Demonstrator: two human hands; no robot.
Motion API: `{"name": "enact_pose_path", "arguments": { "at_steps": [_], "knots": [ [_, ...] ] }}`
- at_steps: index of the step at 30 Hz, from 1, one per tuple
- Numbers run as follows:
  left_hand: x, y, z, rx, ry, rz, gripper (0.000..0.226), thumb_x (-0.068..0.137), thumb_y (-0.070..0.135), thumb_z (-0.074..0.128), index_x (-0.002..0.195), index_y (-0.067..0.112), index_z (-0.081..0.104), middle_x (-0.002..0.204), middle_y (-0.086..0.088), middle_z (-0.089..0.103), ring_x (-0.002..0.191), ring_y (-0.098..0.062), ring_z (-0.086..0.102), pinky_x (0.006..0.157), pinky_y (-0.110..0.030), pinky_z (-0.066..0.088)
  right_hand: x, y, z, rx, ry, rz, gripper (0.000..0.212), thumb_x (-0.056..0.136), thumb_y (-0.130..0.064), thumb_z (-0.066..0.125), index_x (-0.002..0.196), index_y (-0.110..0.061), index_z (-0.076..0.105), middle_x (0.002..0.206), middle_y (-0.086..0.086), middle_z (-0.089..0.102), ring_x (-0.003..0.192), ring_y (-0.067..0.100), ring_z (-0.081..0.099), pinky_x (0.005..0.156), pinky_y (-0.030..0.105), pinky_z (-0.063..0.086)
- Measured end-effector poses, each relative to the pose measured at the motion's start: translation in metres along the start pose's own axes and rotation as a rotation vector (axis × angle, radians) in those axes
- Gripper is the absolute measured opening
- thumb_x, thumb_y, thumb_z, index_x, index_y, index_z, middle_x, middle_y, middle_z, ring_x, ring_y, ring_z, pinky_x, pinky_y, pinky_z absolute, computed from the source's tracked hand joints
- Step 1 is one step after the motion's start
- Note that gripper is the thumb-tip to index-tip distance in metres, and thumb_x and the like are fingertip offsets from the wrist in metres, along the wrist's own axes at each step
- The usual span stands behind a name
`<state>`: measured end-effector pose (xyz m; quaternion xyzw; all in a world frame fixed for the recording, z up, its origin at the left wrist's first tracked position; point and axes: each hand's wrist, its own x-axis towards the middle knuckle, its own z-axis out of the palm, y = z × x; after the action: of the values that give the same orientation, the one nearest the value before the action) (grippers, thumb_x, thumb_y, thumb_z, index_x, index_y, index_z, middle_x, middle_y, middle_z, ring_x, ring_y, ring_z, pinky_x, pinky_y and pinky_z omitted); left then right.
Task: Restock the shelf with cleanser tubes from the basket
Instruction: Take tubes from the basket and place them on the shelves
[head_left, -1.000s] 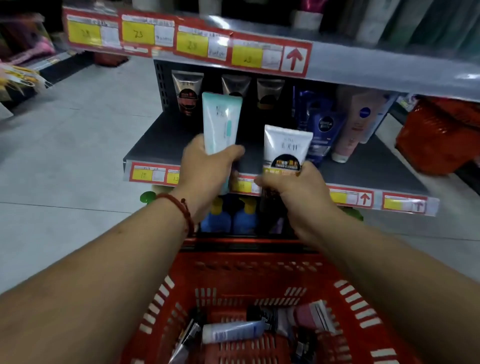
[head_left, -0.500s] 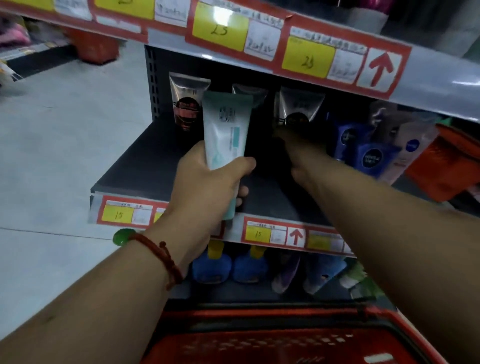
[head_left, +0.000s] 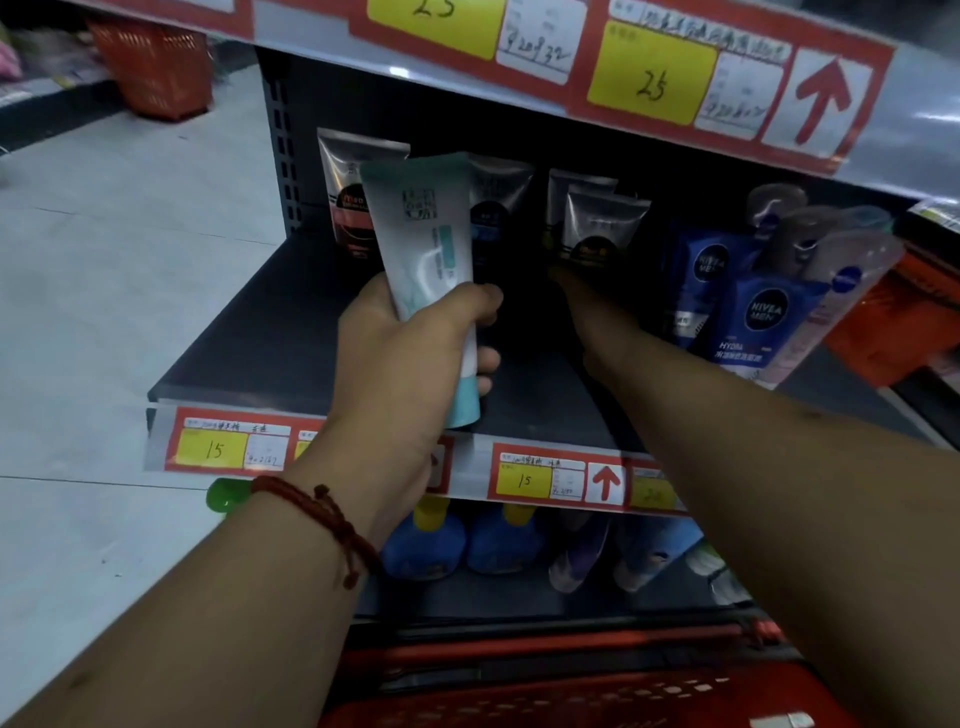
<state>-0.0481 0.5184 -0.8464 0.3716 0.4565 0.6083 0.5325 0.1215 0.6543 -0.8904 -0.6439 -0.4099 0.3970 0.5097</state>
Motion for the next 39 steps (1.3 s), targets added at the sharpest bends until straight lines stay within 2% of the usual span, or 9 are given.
{"name": "enact_pose_path", "arguments": {
  "at_steps": [8, 12, 17, 24, 28, 31, 34, 37, 39],
  "knots": [
    [0.000, -0.005, -0.002, 0.022, 0.016, -0.010, 0.020, 0.087, 0.018, 0.076, 0.105, 0.014, 0.067, 0.080, -0.003, 0.071, 0.059, -0.013, 0.067, 0.058, -0.030, 0.058, -0.006, -0.004, -0.004, -0.064, -0.005, -0.026, 0.084, 0.057, -0.061, 0.070, 0.132, -0.022, 0.063, 0.126, 0.006, 0.068, 0.112, 0.025, 0.066, 0.102, 0.043, 0.053],
    [-0.007, 0.001, 0.000, 0.042, -0.010, -0.007, 0.019, 0.087, 0.017, 0.076, 0.104, 0.015, 0.068, 0.082, -0.003, 0.072, 0.060, -0.014, 0.066, 0.058, -0.031, 0.059, -0.019, -0.005, -0.012, -0.177, -0.057, 0.013, 0.057, 0.089, -0.038, 0.072, 0.139, -0.016, 0.058, 0.134, 0.009, 0.063, 0.118, 0.027, 0.062, 0.105, 0.042, 0.052],
    [-0.028, 0.005, 0.002, 0.119, -0.024, -0.008, 0.021, 0.088, 0.015, 0.076, 0.107, 0.015, 0.067, 0.085, -0.006, 0.071, 0.056, -0.013, 0.064, 0.056, -0.030, 0.057, -0.057, -0.019, -0.016, -0.347, -0.042, -0.023, 0.041, 0.088, -0.030, 0.075, 0.124, -0.011, 0.068, 0.125, 0.011, 0.068, 0.111, 0.028, 0.066, 0.097, 0.041, 0.055],
    [-0.103, 0.012, 0.012, 0.310, -0.058, 0.070, 0.024, 0.084, 0.016, 0.079, 0.105, 0.023, 0.069, 0.078, 0.001, 0.072, 0.062, -0.007, 0.066, 0.051, -0.019, 0.049, -0.141, -0.036, -0.048, -0.364, -0.158, -0.075, 0.054, 0.071, -0.035, 0.081, 0.116, -0.011, 0.064, 0.112, 0.007, 0.072, 0.097, 0.025, 0.070, 0.087, 0.041, 0.060],
    [-0.151, 0.032, 0.028, 0.364, -0.127, 0.123, 0.026, 0.086, 0.018, 0.078, 0.110, 0.023, 0.069, 0.082, -0.001, 0.072, 0.066, -0.010, 0.066, 0.057, -0.028, 0.051, -0.183, -0.056, -0.098, -0.479, -0.223, -0.212, 0.068, 0.083, -0.032, 0.079, 0.138, -0.007, 0.049, 0.128, 0.005, 0.060, 0.116, 0.022, 0.058, 0.087, 0.026, 0.044],
    [-0.177, 0.053, 0.053, 0.309, -0.129, 0.128, 0.019, 0.088, 0.016, 0.075, 0.105, 0.021, 0.068, 0.078, -0.008, 0.069, 0.061, -0.018, 0.064, 0.051, -0.029, 0.051, -0.214, -0.074, -0.140, -0.506, -0.216, -0.295, 0.066, 0.085, -0.033, 0.076, 0.142, -0.009, 0.050, 0.139, 0.007, 0.057, 0.128, 0.022, 0.054, 0.099, 0.028, 0.044],
    [-0.196, 0.078, 0.090, 0.276, -0.178, 0.152, 0.013, 0.090, 0.015, 0.071, 0.102, 0.018, 0.068, 0.082, -0.011, 0.070, 0.063, -0.020, 0.064, 0.054, -0.031, 0.053, -0.236, -0.084, -0.174, -0.500, -0.225, -0.319, 0.036, 0.085, -0.029, 0.076, 0.116, -0.014, 0.067, 0.111, 0.002, 0.071, 0.104, 0.017, 0.065, 0.092, 0.035, 0.053],
    [-0.203, 0.103, 0.135, 0.195, -0.231, 0.151, 0.011, 0.094, 0.014, 0.061, 0.104, 0.013, 0.067, 0.083, -0.010, 0.070, 0.063, -0.022, 0.062, 0.059, -0.036, 0.054, -0.254, -0.084, -0.206, -0.444, -0.215, -0.344, 0.010, 0.083, -0.024, 0.074, 0.089, -0.024, 0.065, 0.085, -0.007, 0.069, 0.078, 0.006, 0.063, 0.068, 0.019, 0.047],
    [-0.201, 0.118, 0.166, 0.107, -0.249, 0.086, 0.029, 0.094, 0.015, 0.050, 0.117, 0.002, 0.063, 0.082, -0.010, 0.069, 0.060, -0.021, 0.061, 0.056, -0.033, 0.054, -0.269, -0.083, -0.222, -0.434, -0.211, -0.340, 0.014, 0.083, -0.026, 0.073, 0.081, -0.029, 0.059, 0.077, -0.012, 0.063, 0.069, -0.004, 0.055, 0.059, 0.011, 0.040]
  ]
}}
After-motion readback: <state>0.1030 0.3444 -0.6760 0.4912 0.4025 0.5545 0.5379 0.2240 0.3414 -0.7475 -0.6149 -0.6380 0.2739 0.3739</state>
